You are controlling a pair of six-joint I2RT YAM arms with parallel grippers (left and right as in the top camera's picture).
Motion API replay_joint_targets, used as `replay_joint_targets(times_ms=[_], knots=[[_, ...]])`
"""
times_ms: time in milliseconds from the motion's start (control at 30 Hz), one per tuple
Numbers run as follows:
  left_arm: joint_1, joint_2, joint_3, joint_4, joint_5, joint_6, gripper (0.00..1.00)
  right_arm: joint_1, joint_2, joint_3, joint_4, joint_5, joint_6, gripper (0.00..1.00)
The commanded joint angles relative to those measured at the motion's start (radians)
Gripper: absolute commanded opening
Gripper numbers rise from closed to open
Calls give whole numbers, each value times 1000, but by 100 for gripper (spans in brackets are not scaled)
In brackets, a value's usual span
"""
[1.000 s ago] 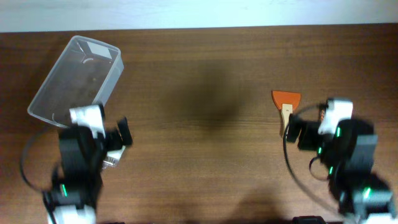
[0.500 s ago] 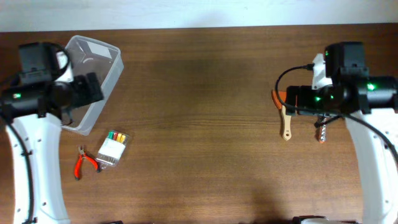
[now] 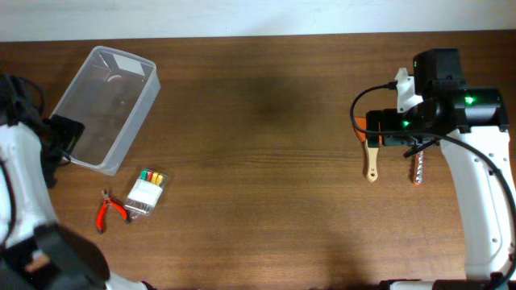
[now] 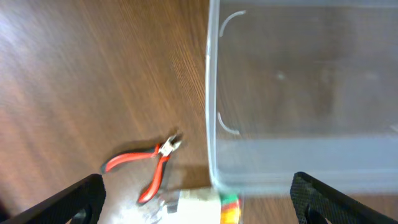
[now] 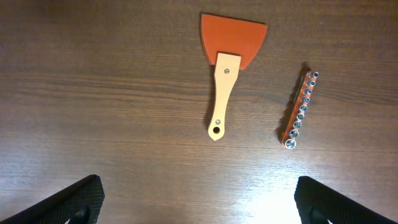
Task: Pack container
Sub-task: 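Move the left gripper to the clear container's near edge and grasp it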
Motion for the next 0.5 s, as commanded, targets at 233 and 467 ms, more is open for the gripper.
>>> replay_joint_targets(times_ms=[233, 467], knots=[[3, 214, 11, 89, -28, -75, 96, 5, 16, 26, -6, -5, -42, 99], [3, 272, 11, 97, -63, -75, 72, 5, 16, 26, -6, -5, -42, 99]])
